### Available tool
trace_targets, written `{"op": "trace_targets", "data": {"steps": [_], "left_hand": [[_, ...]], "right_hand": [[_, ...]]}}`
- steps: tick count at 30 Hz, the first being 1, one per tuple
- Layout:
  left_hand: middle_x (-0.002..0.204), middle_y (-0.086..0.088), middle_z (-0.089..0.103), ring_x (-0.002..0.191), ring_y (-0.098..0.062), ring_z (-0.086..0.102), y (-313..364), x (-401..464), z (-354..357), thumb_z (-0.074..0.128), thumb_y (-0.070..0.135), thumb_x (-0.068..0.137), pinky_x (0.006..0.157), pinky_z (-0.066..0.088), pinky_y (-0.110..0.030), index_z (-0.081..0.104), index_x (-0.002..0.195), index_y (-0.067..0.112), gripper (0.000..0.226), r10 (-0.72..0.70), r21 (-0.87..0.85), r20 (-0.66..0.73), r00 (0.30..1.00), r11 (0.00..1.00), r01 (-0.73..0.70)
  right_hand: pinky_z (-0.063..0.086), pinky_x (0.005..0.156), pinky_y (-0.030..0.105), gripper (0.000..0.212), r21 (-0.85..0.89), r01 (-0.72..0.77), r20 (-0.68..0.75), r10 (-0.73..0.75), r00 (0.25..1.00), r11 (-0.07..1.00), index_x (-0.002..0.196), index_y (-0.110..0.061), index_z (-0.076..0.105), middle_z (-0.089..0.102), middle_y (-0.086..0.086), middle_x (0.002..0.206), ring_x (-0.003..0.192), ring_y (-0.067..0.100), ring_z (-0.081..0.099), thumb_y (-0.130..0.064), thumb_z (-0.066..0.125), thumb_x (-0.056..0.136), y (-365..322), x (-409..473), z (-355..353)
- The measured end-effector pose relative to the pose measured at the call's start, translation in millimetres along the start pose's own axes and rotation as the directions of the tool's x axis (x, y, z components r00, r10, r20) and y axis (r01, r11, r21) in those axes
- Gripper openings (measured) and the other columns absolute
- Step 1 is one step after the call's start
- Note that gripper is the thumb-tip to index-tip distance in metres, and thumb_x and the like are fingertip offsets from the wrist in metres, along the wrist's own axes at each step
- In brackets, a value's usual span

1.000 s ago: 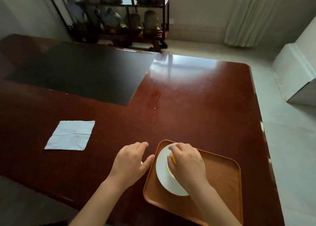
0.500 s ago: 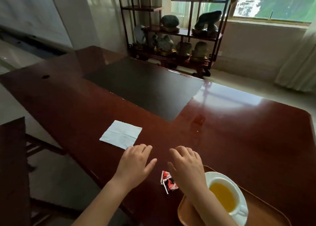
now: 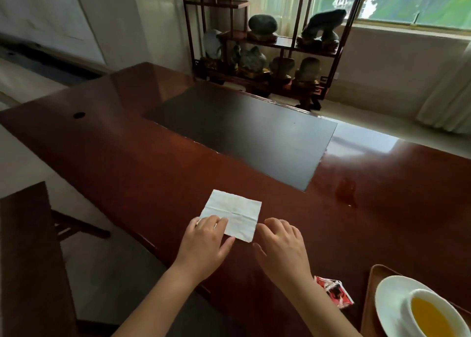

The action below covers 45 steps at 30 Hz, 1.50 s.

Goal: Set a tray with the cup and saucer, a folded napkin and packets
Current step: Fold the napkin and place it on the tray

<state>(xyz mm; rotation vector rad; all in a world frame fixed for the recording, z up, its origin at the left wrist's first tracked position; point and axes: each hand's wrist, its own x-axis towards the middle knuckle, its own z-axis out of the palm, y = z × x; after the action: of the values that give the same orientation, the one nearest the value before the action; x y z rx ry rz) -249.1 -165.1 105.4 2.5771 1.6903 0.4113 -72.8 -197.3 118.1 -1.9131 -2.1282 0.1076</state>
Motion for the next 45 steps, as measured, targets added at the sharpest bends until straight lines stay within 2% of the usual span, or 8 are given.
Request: {"op": "trace_targets", "data": {"steps": [3, 7, 12, 21, 25, 29, 36, 45], "left_hand": [[0.107, -0.005, 0.066, 0.099, -0.023, 0.062, -31, 2, -2, 0.055, 0.039, 0.088, 0.095, 0.044, -0.040, 0.059, 0.117, 0.011, 0.040, 0.013, -0.028, 0.038, 0.999, 1.000, -0.012], [0.115, -0.001, 0.059, 0.105, -0.019, 0.056, -61, 5, 5, 0.039, 0.044, 0.093, 0.100, 0.038, -0.035, 0.050, 0.126, 0.016, 0.044, 0.009, -0.026, 0.110, 0.994, 1.000, -0.006], [0.116, -0.003, 0.061, 0.107, -0.022, 0.056, -74, 19, 29, 0.045, 0.041, 0.092, 0.104, 0.035, -0.042, 0.052, 0.124, 0.014, 0.042, -0.043, -0.055, 0.162, 0.986, 0.997, 0.053], [0.137, -0.001, 0.047, 0.129, -0.017, 0.039, -92, 58, 78, 0.042, 0.041, 0.093, 0.113, 0.019, -0.048, 0.041, 0.133, 0.019, 0.046, -0.199, -0.026, 0.235, 0.951, 0.977, 0.211], [0.142, -0.003, 0.044, 0.135, -0.018, 0.034, -101, 69, 100, 0.043, 0.042, 0.093, 0.113, 0.015, -0.050, 0.039, 0.136, 0.018, 0.050, -0.265, -0.010, 0.258, 0.929, 0.961, 0.276], [0.146, -0.008, 0.040, 0.137, -0.021, 0.031, -105, 72, 124, 0.045, 0.043, 0.091, 0.113, 0.016, -0.049, 0.037, 0.138, 0.013, 0.056, -0.343, -0.001, 0.288, 0.894, 0.934, 0.358], [0.118, -0.015, 0.055, 0.111, -0.032, 0.051, -98, 73, 141, 0.069, 0.035, 0.078, 0.087, 0.044, -0.047, 0.052, 0.121, 0.004, 0.056, -0.434, -0.031, 0.204, 0.878, 0.893, 0.449], [0.111, -0.005, 0.057, 0.106, -0.025, 0.048, -96, 83, 146, 0.077, 0.028, 0.070, 0.079, 0.033, -0.034, 0.059, 0.107, 0.015, 0.044, -0.590, -0.189, 0.215, 0.778, 0.756, 0.626]], "right_hand": [[0.034, 0.100, 0.037, 0.034, 0.000, -0.041, 0.040, 0.041, 0.998, 0.999, 0.117, -0.022, 0.055, 0.055, 0.001, 0.127, 0.120, 0.021, 0.046, -0.035, 0.049, 0.086, -23, 14, 15], [0.037, 0.099, 0.040, 0.034, -0.013, -0.085, 0.061, 0.086, 0.994, 0.996, 0.115, -0.019, 0.057, 0.057, 0.004, 0.125, 0.117, 0.025, 0.049, -0.033, 0.054, 0.084, -39, 30, 27], [0.041, 0.095, 0.043, 0.036, -0.022, -0.119, 0.080, 0.120, 0.989, 0.993, 0.115, -0.016, 0.058, 0.059, 0.009, 0.124, 0.117, 0.029, 0.050, -0.028, 0.062, 0.082, -35, 50, 47], [0.031, 0.107, 0.049, 0.050, 0.022, -0.159, 0.130, 0.154, 0.979, 0.987, 0.133, -0.015, 0.044, 0.044, 0.012, 0.142, 0.134, 0.030, 0.034, -0.032, 0.056, 0.087, -11, 88, 111], [0.017, 0.111, 0.053, 0.054, 0.004, -0.211, 0.136, 0.208, 0.969, 0.978, 0.140, -0.016, 0.035, 0.027, 0.012, 0.152, 0.142, 0.028, 0.014, -0.035, 0.047, 0.091, -5, 101, 142], [0.003, 0.112, 0.055, 0.056, -0.072, -0.248, 0.185, 0.257, 0.949, 0.966, 0.145, -0.020, 0.020, 0.011, 0.009, 0.156, 0.142, 0.023, -0.005, -0.043, 0.020, 0.094, 1, 107, 171], [-0.005, 0.111, 0.056, 0.060, -0.109, -0.309, 0.264, 0.327, 0.907, 0.945, 0.145, -0.023, 0.003, 0.006, 0.003, 0.156, 0.143, 0.019, -0.004, -0.047, 0.014, 0.091, 13, 98, 198], [0.000, 0.111, 0.059, 0.061, -0.118, -0.305, 0.230, 0.325, 0.917, 0.945, 0.146, -0.021, 0.013, 0.016, 0.005, 0.155, 0.143, 0.022, 0.008, -0.046, 0.019, 0.091, 11, 98, 199]]}}
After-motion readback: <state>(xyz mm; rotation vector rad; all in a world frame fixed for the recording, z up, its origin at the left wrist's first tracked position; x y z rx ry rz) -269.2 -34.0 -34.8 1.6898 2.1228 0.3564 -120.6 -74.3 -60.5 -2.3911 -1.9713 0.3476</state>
